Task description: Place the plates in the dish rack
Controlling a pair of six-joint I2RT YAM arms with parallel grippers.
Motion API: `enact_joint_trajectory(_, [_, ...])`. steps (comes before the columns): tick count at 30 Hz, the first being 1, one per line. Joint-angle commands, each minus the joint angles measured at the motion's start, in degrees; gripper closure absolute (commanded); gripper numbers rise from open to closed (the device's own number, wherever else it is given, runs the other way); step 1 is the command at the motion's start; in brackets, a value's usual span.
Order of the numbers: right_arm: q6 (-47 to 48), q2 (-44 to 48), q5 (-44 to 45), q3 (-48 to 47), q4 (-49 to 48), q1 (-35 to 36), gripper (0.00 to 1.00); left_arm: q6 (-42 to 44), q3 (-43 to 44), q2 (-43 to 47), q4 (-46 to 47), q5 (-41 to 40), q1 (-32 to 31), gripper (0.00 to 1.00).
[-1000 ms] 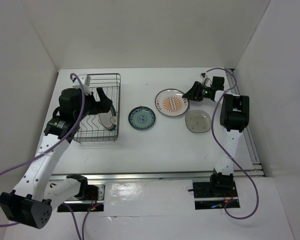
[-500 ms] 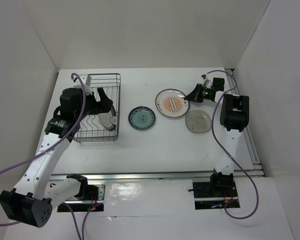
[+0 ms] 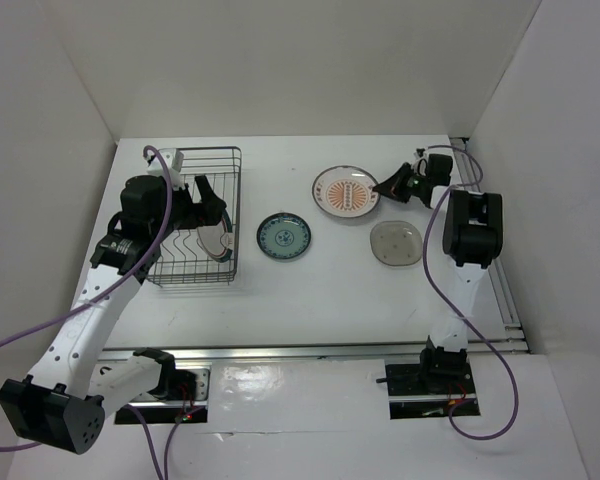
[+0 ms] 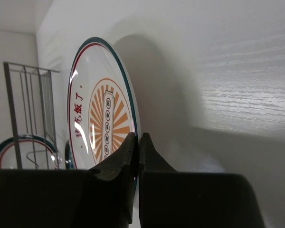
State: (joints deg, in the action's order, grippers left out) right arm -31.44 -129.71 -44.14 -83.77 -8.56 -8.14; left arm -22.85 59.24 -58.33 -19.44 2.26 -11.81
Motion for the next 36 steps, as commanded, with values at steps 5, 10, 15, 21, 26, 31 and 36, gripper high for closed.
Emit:
enact_joint_trajectory(5, [-15.0,12.2,3.9,0.2,-14.8,2.8,1.0,-0.7,1.5,0.1,2.0,2.8,0.3,0.0])
enact_joint_trajectory(10, [-15.0,18.0,4.5,1.2,-16.5,8.2,1.0,-1.2,1.0,-0.6,2.5,4.1,0.3,0.0])
enact_joint_trajectory(15, [-12.7,27.3,6.1,5.9,-18.3,16.2,1.0,-4.2,1.0,-2.6,3.7,7.5,0.3,0.0])
enact_joint_trajectory(21, [-6.0,33.9,11.4,9.6,-15.6,25.2,1.0,-8.3,0.4,-3.7,7.7,15.0,2.0,0.0])
enact_joint_trajectory(26, [-7.2,36.1,10.7,11.7,-16.7,27.2,1.0,-10.2,-0.7,-3.7,10.1,20.0,4.8,0.0])
enact_joint_trajectory(31, [-9.0,38.1,7.3,12.9,-18.2,30.0,1.0,-11.2,-1.3,-4.3,11.8,23.1,6.6,0.0])
enact_joint_trajectory(36, [-9.7,39.2,7.3,13.5,-20.0,32.7,1.0,-11.3,-1.3,-4.9,13.0,27.7,7.2,0.02])
